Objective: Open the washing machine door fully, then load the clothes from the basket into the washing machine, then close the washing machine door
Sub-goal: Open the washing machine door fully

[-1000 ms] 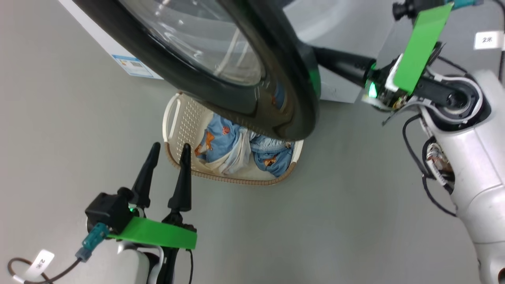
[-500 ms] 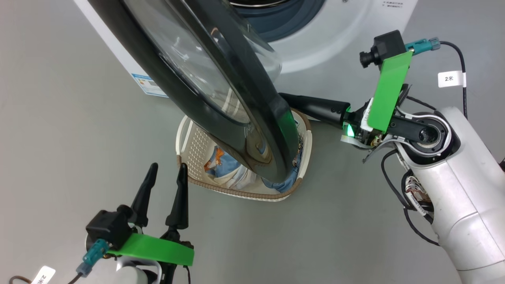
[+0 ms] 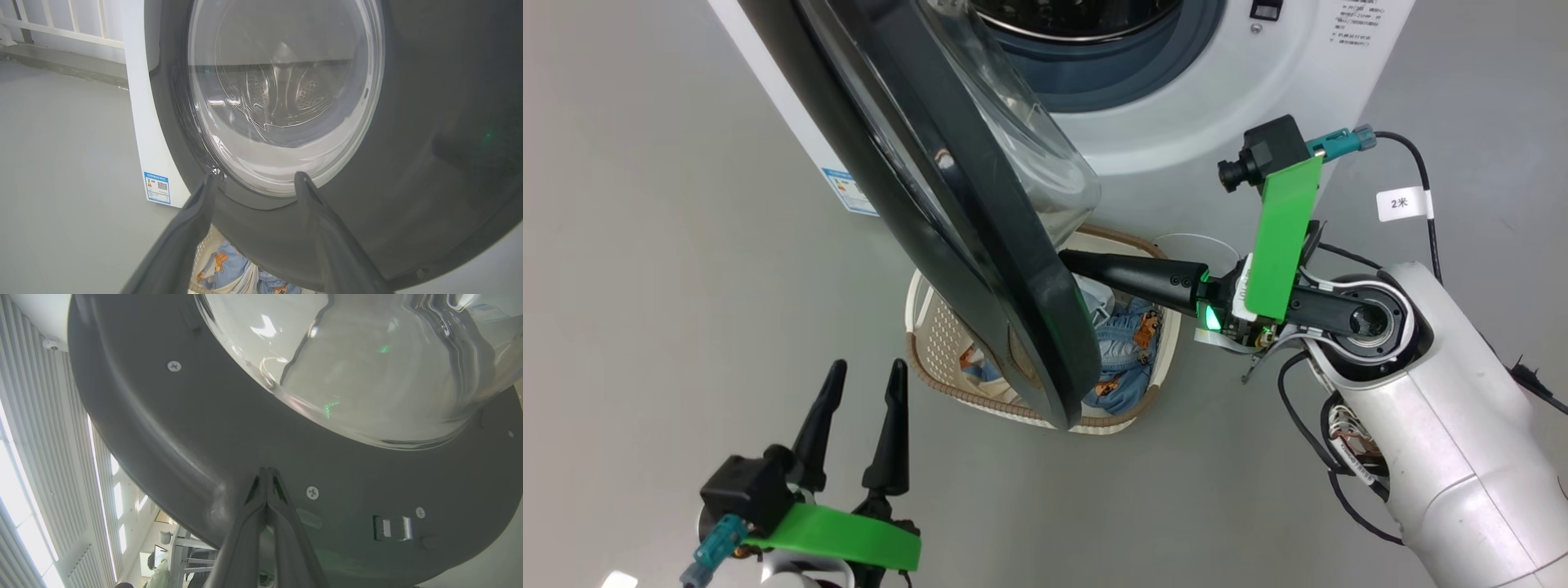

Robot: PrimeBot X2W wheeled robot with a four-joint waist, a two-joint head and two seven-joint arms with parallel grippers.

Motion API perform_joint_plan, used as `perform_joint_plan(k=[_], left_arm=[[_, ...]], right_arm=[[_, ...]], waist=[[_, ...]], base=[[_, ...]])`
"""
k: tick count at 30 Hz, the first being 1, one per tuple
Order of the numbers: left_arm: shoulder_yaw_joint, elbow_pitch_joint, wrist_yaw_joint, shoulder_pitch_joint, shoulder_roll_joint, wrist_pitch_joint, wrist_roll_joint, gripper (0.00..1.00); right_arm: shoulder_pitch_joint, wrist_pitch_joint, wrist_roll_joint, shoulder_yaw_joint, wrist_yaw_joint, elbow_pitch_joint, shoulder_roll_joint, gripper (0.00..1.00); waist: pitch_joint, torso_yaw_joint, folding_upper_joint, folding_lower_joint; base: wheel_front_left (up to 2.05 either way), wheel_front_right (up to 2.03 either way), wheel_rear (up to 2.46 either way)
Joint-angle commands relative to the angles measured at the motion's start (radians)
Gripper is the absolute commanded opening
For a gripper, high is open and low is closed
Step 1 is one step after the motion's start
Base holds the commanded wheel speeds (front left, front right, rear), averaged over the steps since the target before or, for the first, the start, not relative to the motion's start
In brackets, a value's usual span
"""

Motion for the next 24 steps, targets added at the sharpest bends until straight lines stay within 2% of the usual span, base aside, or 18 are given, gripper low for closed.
perform_joint_plan(k=[1, 8, 9, 10, 11, 13, 24], left_arm=[[0.035, -0.017, 0.001, 0.003, 0.021, -0.006, 0.009, 1.00], [0.027, -0.006, 0.001, 0.007, 0.032, -0.006, 0.006, 1.00], [0.024, -0.004, 0.001, 0.006, 0.036, -0.006, 0.005, 1.00], [0.023, -0.001, 0.001, 0.005, 0.038, -0.006, 0.003, 1.00], [0.022, 0.001, 0.001, 0.004, 0.041, -0.006, 0.001, 1.00], [0.020, 0.005, 0.001, 0.005, 0.052, -0.006, -0.001, 1.00], [0.021, 0.012, 0.001, 0.026, 0.096, -0.006, -0.020, 1.00]], right_arm=[[0.013, 0.004, 0.011, 0.011, 0.006, -0.035, 0.027, 0.00], [0.043, -0.025, -0.006, -0.005, 0.006, -0.041, 0.023, 0.00], [0.048, -0.031, -0.009, -0.008, 0.006, -0.042, 0.021, 0.21], [0.053, -0.035, -0.011, -0.010, 0.006, -0.043, 0.020, 0.35], [0.060, -0.040, -0.013, -0.012, 0.006, -0.045, 0.017, 0.42], [0.081, -0.060, -0.019, -0.021, 0.006, -0.053, 0.012, 0.98], [0.183, -0.169, -0.064, -0.030, 0.006, -0.086, -0.039, 1.00]], waist=[[-0.003, -0.001, 0.0000, 0.0001], [-0.028, -0.020, 0.0000, 0.0001], [-0.032, -0.024, 0.0000, 0.0001], [-0.037, -0.028, 0.0000, 0.0001], [-0.043, -0.033, 0.0000, 0.0001], [-0.057, -0.050, 0.0000, 0.0001], [-0.117, -0.125, 0.0000, 0.0001]], base=[[0.00, 0.00, 0.00], [0.00, 0.00, 0.00], [0.00, 0.00, 0.00], [0.00, 0.00, 0.00], [0.00, 0.00, 0.00], [0.00, 0.00, 0.00], [0.00, 0.00, 0.00]])
